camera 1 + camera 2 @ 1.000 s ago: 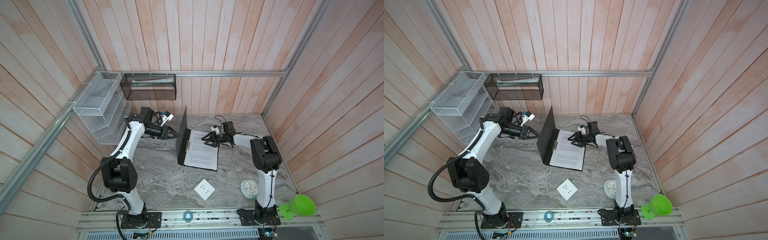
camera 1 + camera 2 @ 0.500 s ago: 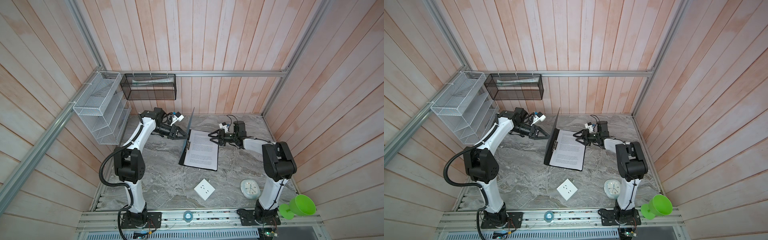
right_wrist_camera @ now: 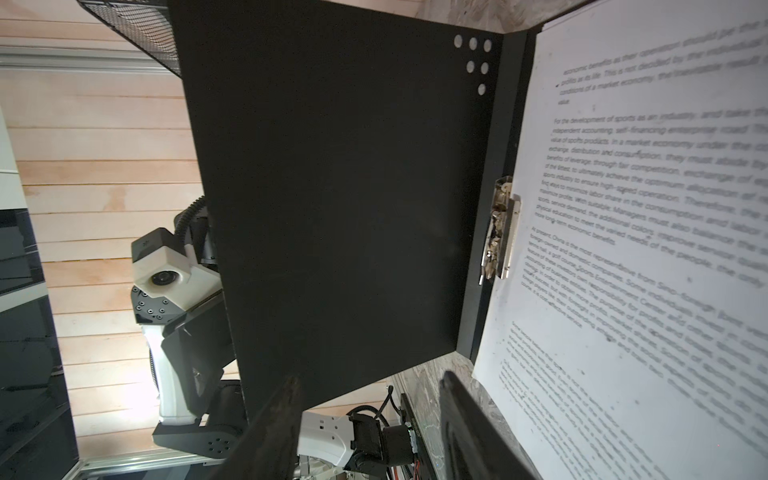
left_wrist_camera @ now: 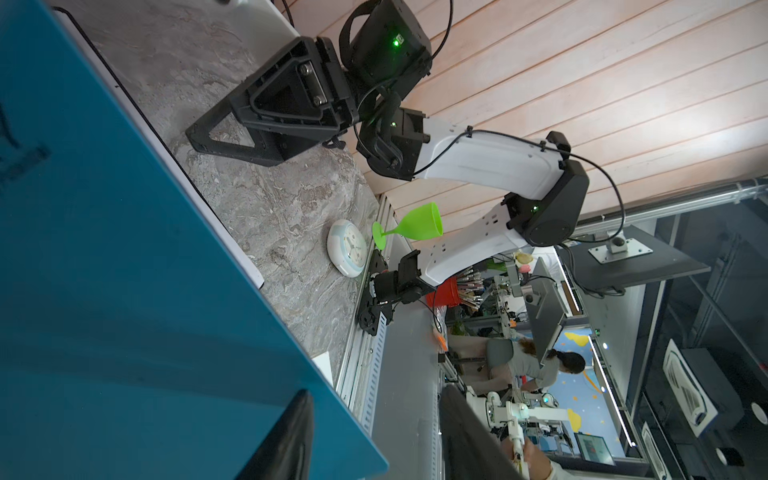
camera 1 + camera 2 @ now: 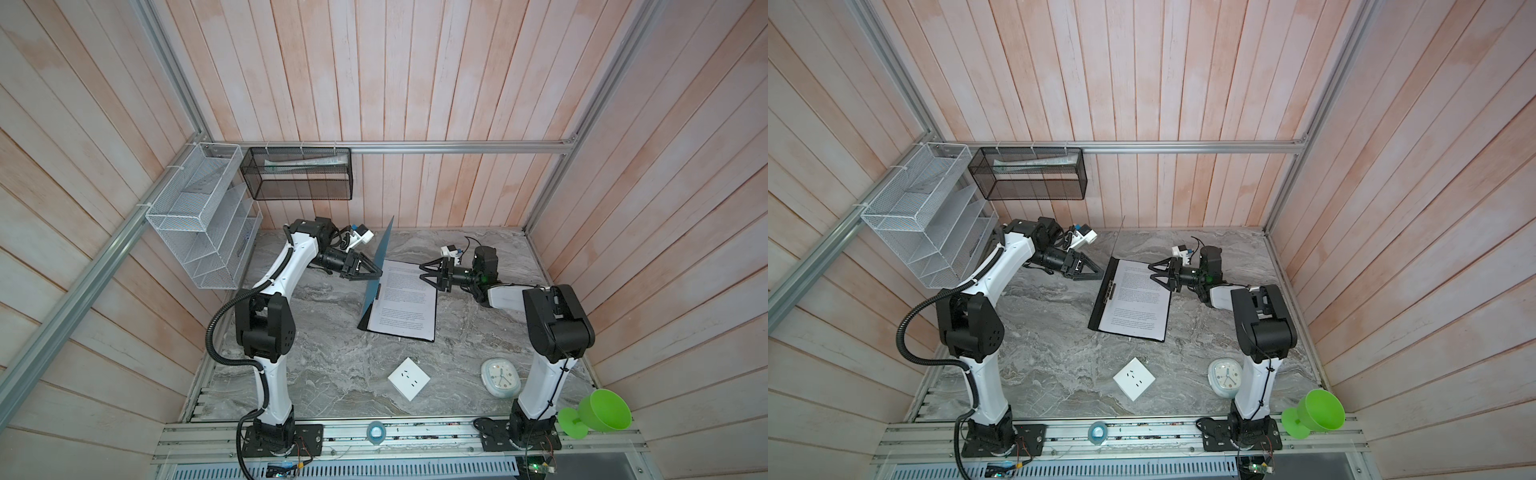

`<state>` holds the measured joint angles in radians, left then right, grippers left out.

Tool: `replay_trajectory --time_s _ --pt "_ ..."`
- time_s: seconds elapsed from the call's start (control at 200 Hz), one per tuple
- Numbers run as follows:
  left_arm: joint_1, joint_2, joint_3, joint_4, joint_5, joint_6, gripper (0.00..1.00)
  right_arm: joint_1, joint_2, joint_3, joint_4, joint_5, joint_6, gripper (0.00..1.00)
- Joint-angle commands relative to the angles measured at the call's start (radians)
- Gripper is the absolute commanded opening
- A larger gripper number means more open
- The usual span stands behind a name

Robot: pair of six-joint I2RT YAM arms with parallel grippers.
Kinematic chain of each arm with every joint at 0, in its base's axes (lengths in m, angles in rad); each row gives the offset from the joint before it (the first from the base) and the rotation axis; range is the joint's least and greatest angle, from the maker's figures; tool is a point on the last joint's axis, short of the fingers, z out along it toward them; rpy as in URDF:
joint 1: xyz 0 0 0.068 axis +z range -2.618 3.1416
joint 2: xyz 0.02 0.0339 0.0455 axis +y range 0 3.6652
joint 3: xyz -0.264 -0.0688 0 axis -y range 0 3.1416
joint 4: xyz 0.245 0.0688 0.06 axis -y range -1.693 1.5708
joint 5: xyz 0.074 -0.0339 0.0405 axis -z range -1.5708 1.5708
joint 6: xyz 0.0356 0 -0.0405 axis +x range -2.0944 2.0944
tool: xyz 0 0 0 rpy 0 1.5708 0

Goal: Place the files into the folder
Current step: 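Push the upright cover over onto the papers with the left gripper while right gripper holds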

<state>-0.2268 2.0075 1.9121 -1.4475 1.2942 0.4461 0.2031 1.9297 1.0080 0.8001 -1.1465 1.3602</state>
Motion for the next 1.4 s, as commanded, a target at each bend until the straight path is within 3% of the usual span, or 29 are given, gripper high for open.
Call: replay_trajectory --time_s 0.0,0.13,0.42,0.66,0.77,0.875,1.0,1.136,1.276,1.396 --pt "-0.003 0.013 0.035 -0.013 0.02 0.018 0.56 0.004 0.051 -0.023 0.301 -0.04 0.214 0.53" --pt "-0.009 0.014 0.019 -0.007 0.023 0.019 0.62 0.007 0.078 -0.036 0.48 -0.036 0.338 0.53" --pt "-0.012 -0.001 0.019 -0.008 0.004 0.025 0.67 0.012 0.015 -0.054 0.421 -0.027 0.282 0.54" --pt "0.017 -0.097 -0.094 0.048 -0.023 0.005 0.68 0.01 0.027 -0.066 0.43 -0.028 0.284 0.54" --pt "0.043 -0.135 -0.132 0.064 -0.027 -0.003 0.68 0.008 0.036 -0.053 0.354 -0.033 0.232 0.53" --pt "0.078 -0.163 -0.152 0.068 -0.031 -0.01 0.68 0.003 0.027 -0.011 0.113 -0.028 0.058 0.48" --pt "0.138 -0.201 -0.176 0.083 -0.03 -0.024 0.68 -0.011 0.02 0.1 -0.359 0.021 -0.301 0.37" --pt "0.187 -0.245 -0.213 0.074 -0.037 -0.007 0.68 -0.013 0.054 0.257 -0.755 0.072 -0.589 0.28" --pt "0.195 -0.283 -0.258 0.061 -0.055 0.018 0.68 -0.011 0.112 0.392 -0.996 0.114 -0.766 0.16" --pt "0.197 -0.316 -0.296 0.089 -0.06 0.001 0.68 -0.005 0.175 0.491 -1.15 0.167 -0.873 0.12"
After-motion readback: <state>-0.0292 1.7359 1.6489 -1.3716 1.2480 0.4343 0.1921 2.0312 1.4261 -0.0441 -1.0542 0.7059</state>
